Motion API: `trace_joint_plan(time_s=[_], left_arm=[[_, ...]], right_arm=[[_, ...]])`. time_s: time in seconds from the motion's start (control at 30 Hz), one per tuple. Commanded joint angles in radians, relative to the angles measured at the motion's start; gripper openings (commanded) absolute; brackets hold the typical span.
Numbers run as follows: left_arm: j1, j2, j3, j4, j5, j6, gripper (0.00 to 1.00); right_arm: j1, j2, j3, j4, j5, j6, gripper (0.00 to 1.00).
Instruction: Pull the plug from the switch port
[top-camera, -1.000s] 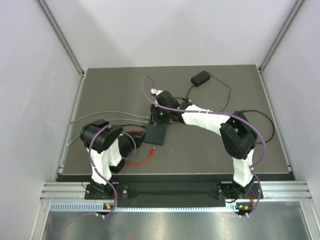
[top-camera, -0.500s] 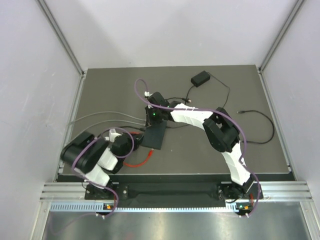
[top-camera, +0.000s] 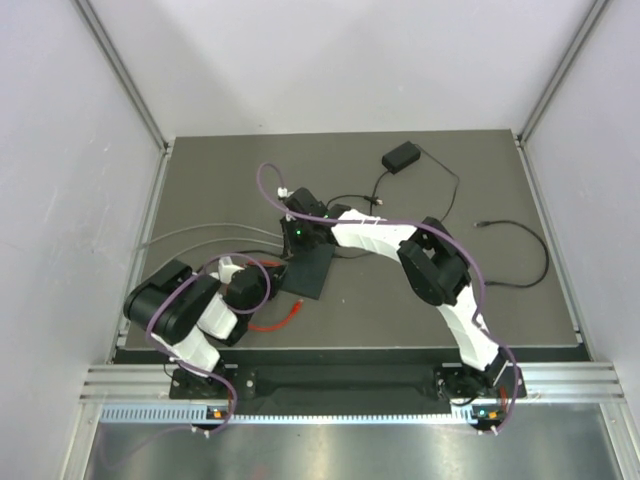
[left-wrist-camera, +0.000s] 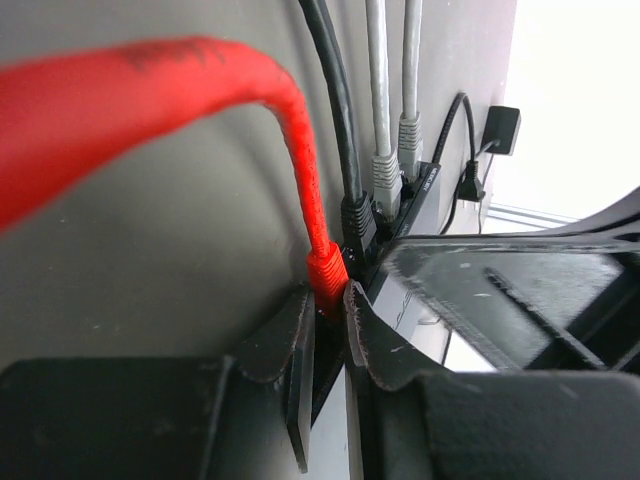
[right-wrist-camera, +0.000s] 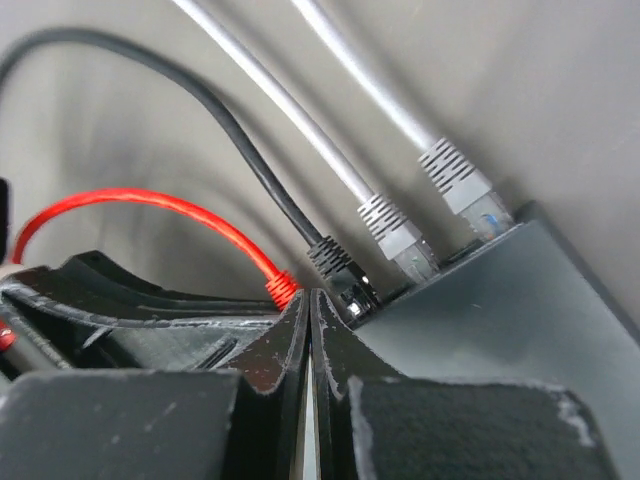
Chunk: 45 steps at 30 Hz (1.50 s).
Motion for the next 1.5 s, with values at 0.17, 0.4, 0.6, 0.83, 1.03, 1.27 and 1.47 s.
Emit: trace_joint_plan(time_s=[0.17, 0.4, 0.6, 0.83, 1.03, 1.27, 1.47], left_arm=[[-0.01, -0.004, -0.035, -0.086, -0.037, 0.042, 0.0], [-0.01, -0.235, 0.06, -0.486, -0.141, 0.113, 0.0], [0.005, -0.239, 0.019, -0.427, -0.132, 0.109, 0.0], [0.033, -0.23, -0.073, -0.258, -0.157, 0.073, 0.0], [0.036, -0.349, -0.016, -0.411, -0.178, 0.115, 0.0], [0.038, -0.417, 0.149, -0.812, -0.227, 0.104, 0.0], [0.036, -0.287, 0.093, -0.627, -0.113, -0.012, 0.0]], right_arm=[[0.046, 0.041, 0.053, -0.141, 0.156, -0.059, 0.0], [0.086, -0.028, -0.066, -0.158, 0.294, -0.099, 0.0], [0.088, -0.062, -0.133, -0.107, 0.284, -0.099, 0.0], [0.019, -0.108, -0.275, 0.058, 0.062, -0.003, 0.0], [0.035, -0.074, -0.22, -0.043, 0.113, -0.073, 0.0], [0.065, -0.053, -0.174, -0.098, 0.163, -0.174, 0.0], [0.072, -0.108, -0.183, -0.106, 0.236, -0.112, 0.08]])
